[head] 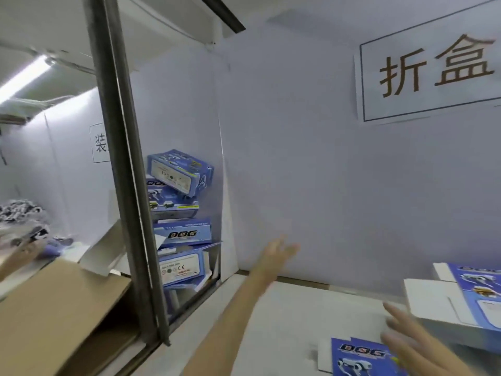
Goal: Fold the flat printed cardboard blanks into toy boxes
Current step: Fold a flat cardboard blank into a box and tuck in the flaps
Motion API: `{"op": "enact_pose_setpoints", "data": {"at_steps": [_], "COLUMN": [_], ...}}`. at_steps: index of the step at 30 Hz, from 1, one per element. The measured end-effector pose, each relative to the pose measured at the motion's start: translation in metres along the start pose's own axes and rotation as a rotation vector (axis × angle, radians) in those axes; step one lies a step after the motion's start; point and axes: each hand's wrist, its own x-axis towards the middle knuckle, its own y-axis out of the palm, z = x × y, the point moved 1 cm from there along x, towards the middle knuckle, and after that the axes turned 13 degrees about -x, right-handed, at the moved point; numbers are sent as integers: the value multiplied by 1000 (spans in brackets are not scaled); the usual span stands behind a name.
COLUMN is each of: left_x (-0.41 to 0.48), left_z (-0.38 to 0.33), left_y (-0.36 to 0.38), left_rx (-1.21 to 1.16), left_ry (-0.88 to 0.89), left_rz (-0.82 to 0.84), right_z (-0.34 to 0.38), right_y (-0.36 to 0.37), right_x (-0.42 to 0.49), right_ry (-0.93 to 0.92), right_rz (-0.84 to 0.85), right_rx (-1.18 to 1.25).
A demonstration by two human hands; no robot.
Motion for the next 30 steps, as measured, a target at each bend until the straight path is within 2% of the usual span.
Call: {"op": "enact_pose_setpoints", "data": {"at_steps": [3,5,8,10,14,22,30], "left_x": [-26,-44,-51,-50,-48,-49,-47], "left_z": [61,85,98,100,109,123,122], "left_y": [52,80,102,106,111,113,113], "left_rx": [526,685,830,908,777,850,807], "left_ry": [-179,-246,-206,-156,-66,-84,57], "left_rz": [426,550,454,418,369,443,379], "right_z": [-13,-20,-36,-48,-62,-65,-60], "right_y": [9,14,16,8,-5,-12,-11], "right_x": [1,2,5,7,12,11,7], "right_ry": [29,72,142,172,298,341,325], "right_rz": [67,139,206,207,300,250,252], "right_rx": [-217,-397,-640,-684,-896,-923,-901]}}
